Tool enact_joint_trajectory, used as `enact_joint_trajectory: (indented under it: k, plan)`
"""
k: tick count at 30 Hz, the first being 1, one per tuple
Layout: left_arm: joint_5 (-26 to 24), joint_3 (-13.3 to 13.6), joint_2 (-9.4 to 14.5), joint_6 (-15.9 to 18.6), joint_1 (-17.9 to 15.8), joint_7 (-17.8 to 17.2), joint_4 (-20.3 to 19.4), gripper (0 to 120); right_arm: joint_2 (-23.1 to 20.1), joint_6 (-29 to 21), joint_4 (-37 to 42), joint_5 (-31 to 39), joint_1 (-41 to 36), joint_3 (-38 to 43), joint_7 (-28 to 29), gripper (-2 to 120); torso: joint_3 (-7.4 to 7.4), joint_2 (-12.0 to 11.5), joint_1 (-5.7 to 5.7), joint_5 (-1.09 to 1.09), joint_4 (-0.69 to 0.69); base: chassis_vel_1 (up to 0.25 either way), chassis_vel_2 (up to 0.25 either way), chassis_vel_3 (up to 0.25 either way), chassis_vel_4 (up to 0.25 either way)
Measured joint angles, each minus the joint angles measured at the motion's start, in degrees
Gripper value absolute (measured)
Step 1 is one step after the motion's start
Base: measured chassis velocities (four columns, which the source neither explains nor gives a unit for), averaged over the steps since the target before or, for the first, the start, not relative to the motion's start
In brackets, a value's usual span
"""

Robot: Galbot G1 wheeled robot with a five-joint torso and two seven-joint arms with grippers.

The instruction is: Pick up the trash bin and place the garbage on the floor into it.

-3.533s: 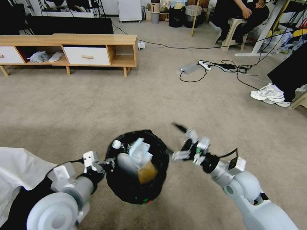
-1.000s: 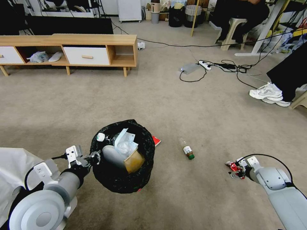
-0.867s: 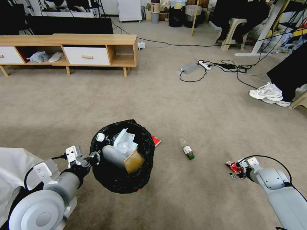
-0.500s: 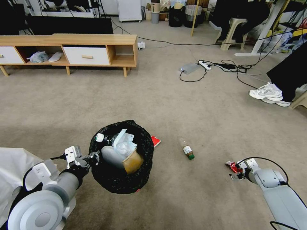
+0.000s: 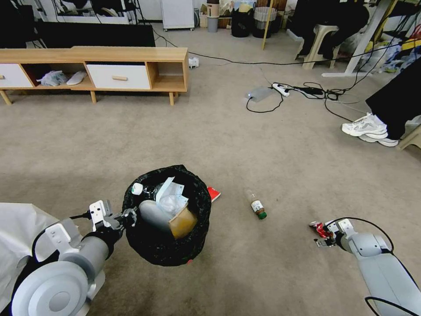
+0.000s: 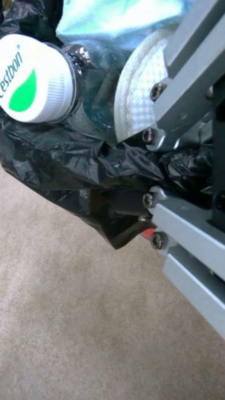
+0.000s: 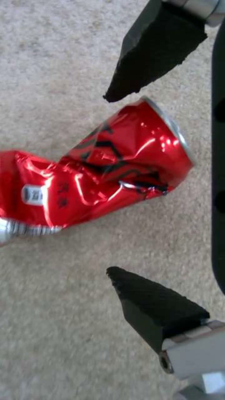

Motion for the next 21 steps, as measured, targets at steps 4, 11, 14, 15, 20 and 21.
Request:
enact_joint_trajectory:
  k: [4,11,14,15,20,21]
  plan:
    - [-0.01,-0.15,0.08,0.01,0.0,0.0,0.23,4,0.05,0.3,-1.43,-0.77,0.76,0.21,0.4,100,0.0,0.0,0.0,0.0,-0.01,0.0,0.0,0.0,0.0]
    - [-0.13,-0.31,0.33,0.01,0.0,0.06,0.31,4,0.51,1.36,-3.87,-1.66,1.77,0.88,1.41,87,0.0,0.0,0.0,0.0,-0.01,0.0,0.0,0.0,0.0]
    - [-0.17,-0.41,0.47,0.01,0.0,0.08,0.37,4,0.49,1.49,-3.85,-1.66,1.6,1.01,1.41,79,0.0,0.0,0.0,-0.01,-0.01,0.0,0.0,0.0,0.0]
    - [-0.17,-0.41,0.48,0.01,-0.06,0.09,0.42,4,0.46,1.56,-3.72,-1.6,1.44,1.1,1.4,72,0.0,0.0,0.0,0.0,0.0,0.0,0.0,0.0,0.0]
    - [-0.19,-0.15,0.41,0.01,-0.22,0.11,0.55,4,0.3,2.05,-3.3,-1.39,1.06,1.2,1.5,58,0.0,0.0,0.0,0.0,-0.02,0.0,0.0,0.0,0.0]
    - [-0.18,-0.14,0.41,0.01,-0.24,0.12,0.58,4,0.22,2.35,-3.21,-1.33,0.97,1.21,1.55,55,0.0,0.0,0.0,-0.01,-0.02,0.0,0.0,0.0,0.0]
